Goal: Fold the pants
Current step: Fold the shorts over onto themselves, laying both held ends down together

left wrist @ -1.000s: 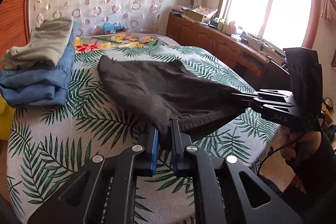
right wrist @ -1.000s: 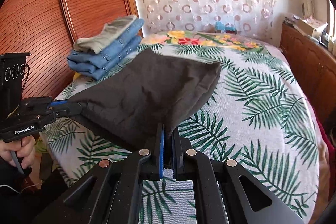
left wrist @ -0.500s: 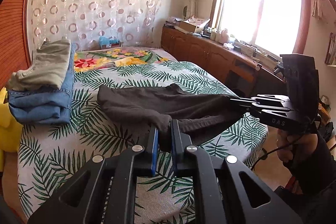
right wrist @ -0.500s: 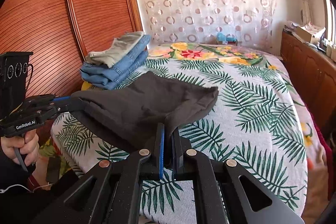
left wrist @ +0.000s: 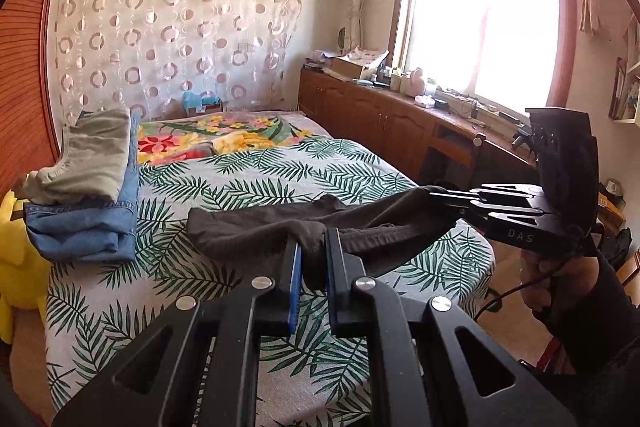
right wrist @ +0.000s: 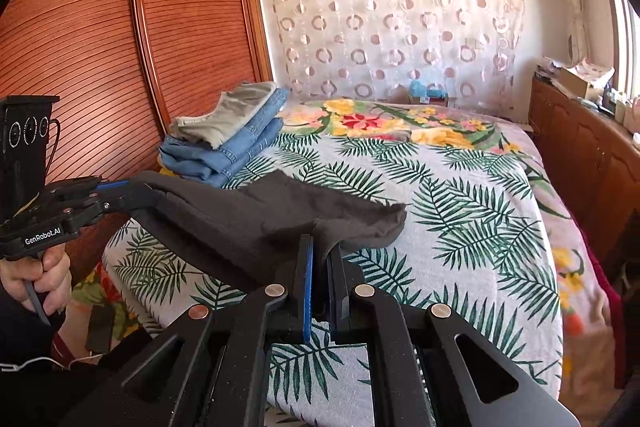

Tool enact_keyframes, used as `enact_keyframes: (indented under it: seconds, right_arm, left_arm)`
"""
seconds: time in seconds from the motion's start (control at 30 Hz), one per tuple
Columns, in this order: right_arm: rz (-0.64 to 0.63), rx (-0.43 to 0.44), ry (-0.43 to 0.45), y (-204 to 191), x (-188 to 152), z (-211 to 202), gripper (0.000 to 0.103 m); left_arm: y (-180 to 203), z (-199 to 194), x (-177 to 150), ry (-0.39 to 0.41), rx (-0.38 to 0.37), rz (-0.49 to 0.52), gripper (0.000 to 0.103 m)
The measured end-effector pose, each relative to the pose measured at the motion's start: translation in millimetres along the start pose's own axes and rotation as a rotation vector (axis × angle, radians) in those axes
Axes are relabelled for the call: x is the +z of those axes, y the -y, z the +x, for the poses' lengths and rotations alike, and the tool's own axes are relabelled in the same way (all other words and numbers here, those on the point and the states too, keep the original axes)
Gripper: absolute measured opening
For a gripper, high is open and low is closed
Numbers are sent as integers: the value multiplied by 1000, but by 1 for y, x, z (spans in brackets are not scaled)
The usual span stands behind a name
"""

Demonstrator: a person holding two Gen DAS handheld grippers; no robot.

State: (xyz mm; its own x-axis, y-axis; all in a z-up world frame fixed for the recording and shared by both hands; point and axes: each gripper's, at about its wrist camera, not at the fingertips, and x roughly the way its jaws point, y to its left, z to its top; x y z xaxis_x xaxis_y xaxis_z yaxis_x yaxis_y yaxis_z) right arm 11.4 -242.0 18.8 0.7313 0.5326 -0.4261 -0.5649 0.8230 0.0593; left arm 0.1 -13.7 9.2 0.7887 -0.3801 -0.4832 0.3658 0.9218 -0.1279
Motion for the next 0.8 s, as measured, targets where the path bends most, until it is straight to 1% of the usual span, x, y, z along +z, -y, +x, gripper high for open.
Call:
enact_keyframes:
  seconds: [0.2,0.3,0.57,0.67,0.8]
  right_arm:
    - [-14,-2,21,-2,0,-10,5]
    - [-16,-8,17,-1,-2,-7,5]
    - [11,-23,-44,10,-11,26,5]
    - [23,-22,-54,15,-7,40,5]
    - [29,-35,-49,17,5,55,5]
  left_arm:
    - [4,-3,2,9,-8,14,11]
    - [0,5,-1,-3,-8,4,11]
    - [-17,43,-16,-82,7,-45,11]
    - [-21,51,-14,-81,22,-50,11]
    - [-24,55,-4,-60,38,-48,11]
